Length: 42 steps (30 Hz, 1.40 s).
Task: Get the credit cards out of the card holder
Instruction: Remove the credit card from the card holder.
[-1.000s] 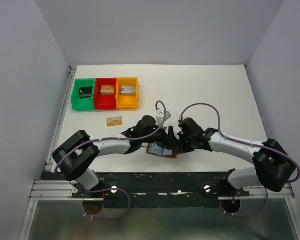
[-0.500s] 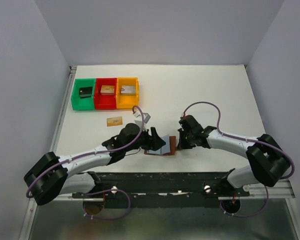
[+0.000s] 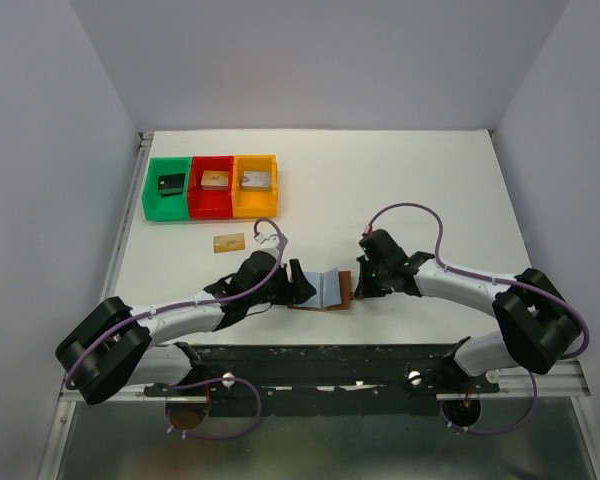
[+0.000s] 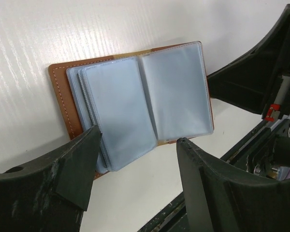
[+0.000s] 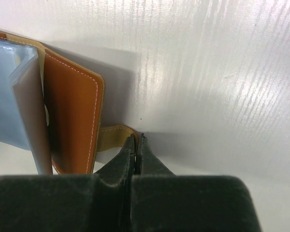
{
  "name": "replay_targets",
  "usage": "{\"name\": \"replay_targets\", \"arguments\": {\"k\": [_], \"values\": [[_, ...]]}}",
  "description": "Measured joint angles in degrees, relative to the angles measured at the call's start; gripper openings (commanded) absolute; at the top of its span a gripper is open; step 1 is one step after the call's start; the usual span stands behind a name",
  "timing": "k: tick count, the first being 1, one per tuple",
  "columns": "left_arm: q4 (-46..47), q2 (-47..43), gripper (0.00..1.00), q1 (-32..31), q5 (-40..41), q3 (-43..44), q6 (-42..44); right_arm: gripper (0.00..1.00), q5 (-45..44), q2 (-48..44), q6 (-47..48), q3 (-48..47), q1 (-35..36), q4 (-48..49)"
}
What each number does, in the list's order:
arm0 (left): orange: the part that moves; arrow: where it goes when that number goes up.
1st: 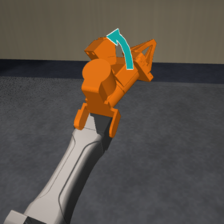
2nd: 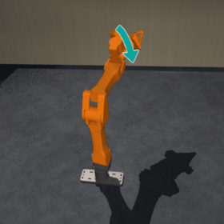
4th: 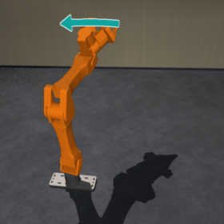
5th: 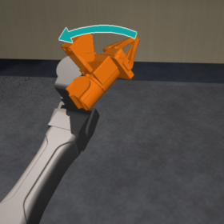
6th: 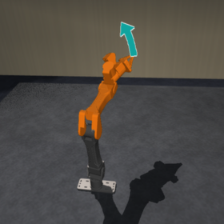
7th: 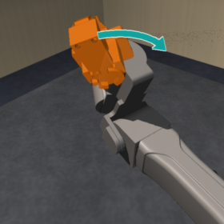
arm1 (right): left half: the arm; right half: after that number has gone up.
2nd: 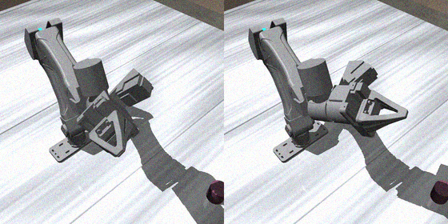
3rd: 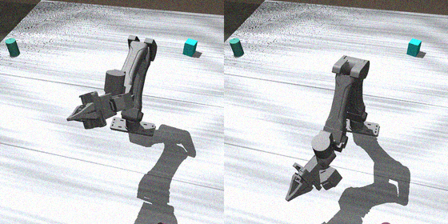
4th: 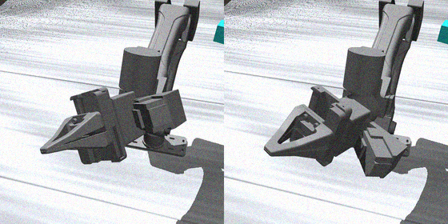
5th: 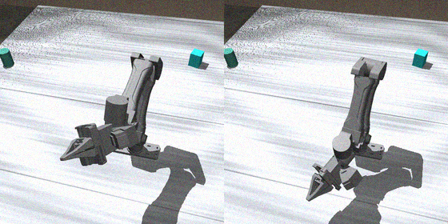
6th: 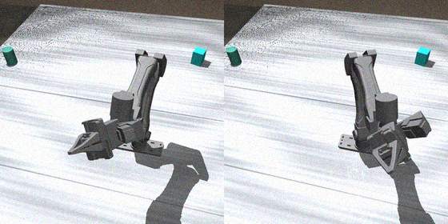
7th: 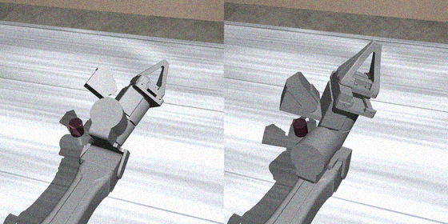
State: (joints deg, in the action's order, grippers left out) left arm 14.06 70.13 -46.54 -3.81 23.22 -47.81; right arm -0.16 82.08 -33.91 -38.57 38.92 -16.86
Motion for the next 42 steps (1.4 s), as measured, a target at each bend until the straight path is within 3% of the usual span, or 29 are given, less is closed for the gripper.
{"name": "replay_targets", "arguments": {"k": [15, 29, 42], "values": [[2.2, 4.7, 0.76, 0.0, -1.6, 0.7, 0.0, 0.00, -0.1, -0.4, 0.5, 0.1, 0.0, -0.9], [12.4, 14.0, 0.76, 0.1, -11.5, 3.4, -0.2, 0.00, 1.1, -0.2, 0.5, 0.1, -0.3, -0.7], [14.4, 15.3, 0.76, -0.1, -14.4, 4.7, 0.3, 0.00, 1.1, -0.2, 0.5, 0.1, -0.4, -0.8]]}}
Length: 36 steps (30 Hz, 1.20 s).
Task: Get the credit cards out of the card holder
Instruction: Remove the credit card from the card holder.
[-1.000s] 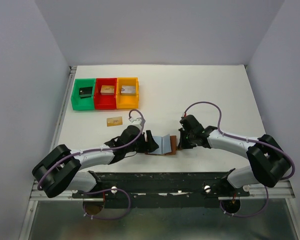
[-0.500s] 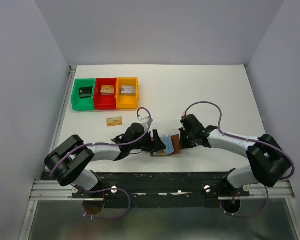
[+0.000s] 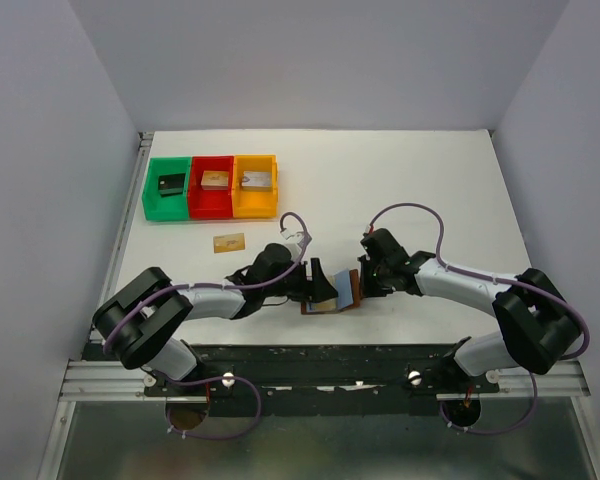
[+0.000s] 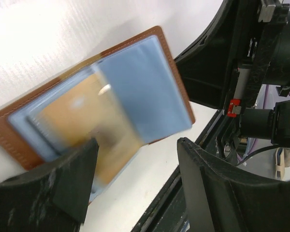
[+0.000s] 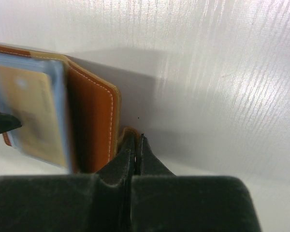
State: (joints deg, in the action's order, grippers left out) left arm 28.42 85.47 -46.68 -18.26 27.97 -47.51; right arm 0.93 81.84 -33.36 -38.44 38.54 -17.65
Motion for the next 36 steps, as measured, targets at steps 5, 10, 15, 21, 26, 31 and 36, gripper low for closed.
{"name": "replay_targets", "arguments": {"k": [5, 10, 15, 21, 26, 31, 36], "values": [[-1.8, -0.7, 0.76, -0.3, 1.0, 0.5, 0.6, 0.00, 0.0, 0.0, 0.0, 0.0, 0.0, 0.0], [-4.8, -2.3, 0.76, -0.3, 3.2, 0.7, 1.5, 0.01, 0.0, 0.0, 0.0, 0.0, 0.0, 0.0], [-6.4, -2.3, 0.76, -0.4, 4.0, 1.2, 2.2, 0.15, -0.2, -0.3, -0.1, 0.0, 0.0, -0.5], [-7.6, -2.2, 0.76, -0.4, 4.2, 2.9, 2.7, 0.38, -1.2, -2.6, 0.0, 0.0, 0.0, -4.1], [-7.8, -2.0, 0.76, -0.9, 4.0, 5.5, 3.2, 0.44, -2.8, -7.6, 0.0, -0.5, 0.0, -8.0], [-7.8, 0.1, 0.76, -2.6, 3.1, 9.4, 3.9, 0.44, -4.3, -12.7, 0.0, -2.3, 0.0, -10.8], [-7.5, 4.4, 0.76, -4.8, 1.5, 12.1, 4.4, 0.43, -4.3, -17.5, -0.1, -2.3, 0.0, -11.3]]}}
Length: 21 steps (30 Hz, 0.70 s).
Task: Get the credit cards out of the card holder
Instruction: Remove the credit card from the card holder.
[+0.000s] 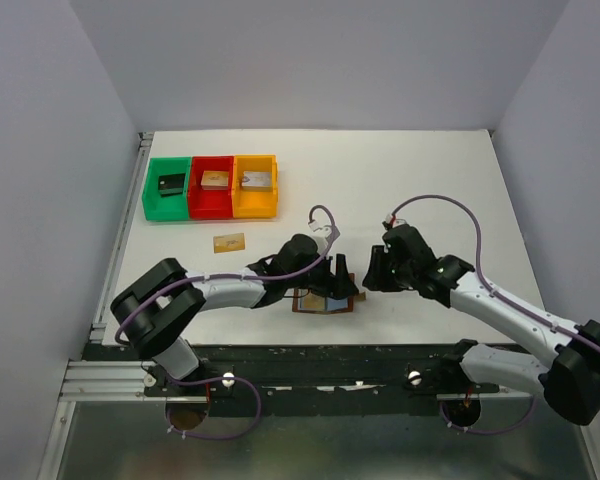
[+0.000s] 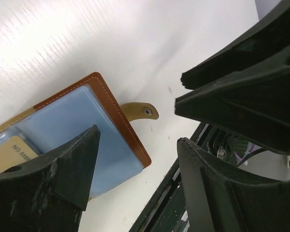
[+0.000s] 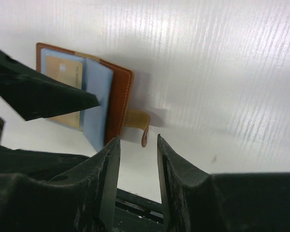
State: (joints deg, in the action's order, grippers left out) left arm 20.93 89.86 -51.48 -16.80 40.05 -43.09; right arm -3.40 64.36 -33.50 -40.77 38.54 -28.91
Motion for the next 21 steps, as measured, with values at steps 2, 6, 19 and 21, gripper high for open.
{"name": "replay_targets", "arguments": {"k": [2, 6, 19, 21], "values": [[0.0, 1.6, 0.77, -0.4, -0.6, 0.7, 0.0, 0.37, 0.3, -2.0, -0.3, 0.9, 0.0, 0.7], [-0.1, 4.5, 0.76, -0.4, -1.3, 1.7, 0.0, 0.32, 2.3, -8.3, -1.0, 5.6, 0.0, 2.6], [-0.8, 6.6, 0.77, -0.5, 0.0, 3.8, -0.4, 0.31, 11.5, -14.9, -1.2, 12.1, 0.0, 9.2], [-1.1, 5.2, 0.78, -0.5, 1.1, 3.5, -0.4, 0.28, 13.2, -14.7, -1.6, 12.5, 0.0, 10.7]]}}
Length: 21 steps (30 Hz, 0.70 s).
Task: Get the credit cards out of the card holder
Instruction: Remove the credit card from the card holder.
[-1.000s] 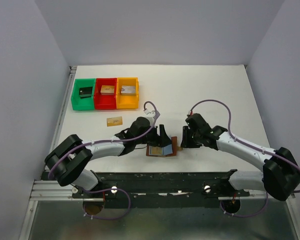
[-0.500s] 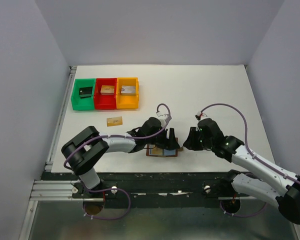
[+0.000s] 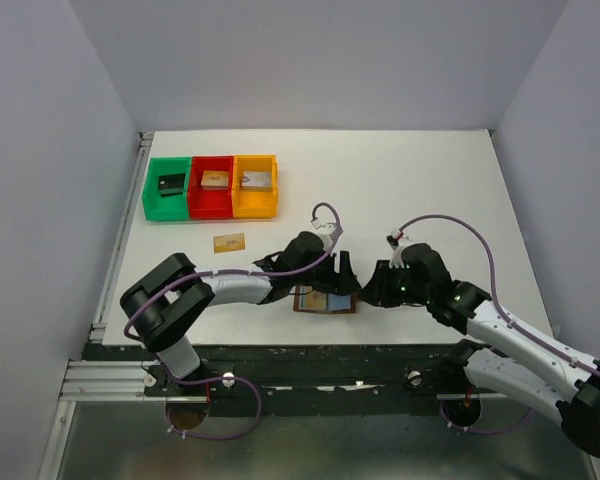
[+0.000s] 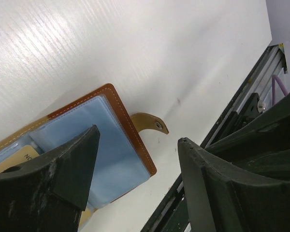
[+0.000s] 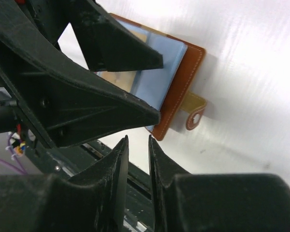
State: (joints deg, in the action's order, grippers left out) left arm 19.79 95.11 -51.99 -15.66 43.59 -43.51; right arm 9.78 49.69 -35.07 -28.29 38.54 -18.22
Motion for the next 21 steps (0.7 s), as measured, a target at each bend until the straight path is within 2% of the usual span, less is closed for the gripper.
{"name": "replay_targets", "arguments": {"k": [5, 16, 21], "values": [[-0.3, -2.3, 0.78, 0.0, 2.1, -0.3, 0.0, 0.24, 3.7, 2.2, -1.6, 1.6, 0.2, 4.9], [-2.2, 0.7, 0.78, 0.0, 3.2, 0.5, -1.1, 0.24, 5.1, 4.8, -5.0, 4.4, 1.7, 10.8], [-2.4, -1.2, 0.80, 0.2, 5.1, -0.3, -2.1, 0.24, 5.1, 6.4, -5.9, 4.3, 2.1, 12.4]]}}
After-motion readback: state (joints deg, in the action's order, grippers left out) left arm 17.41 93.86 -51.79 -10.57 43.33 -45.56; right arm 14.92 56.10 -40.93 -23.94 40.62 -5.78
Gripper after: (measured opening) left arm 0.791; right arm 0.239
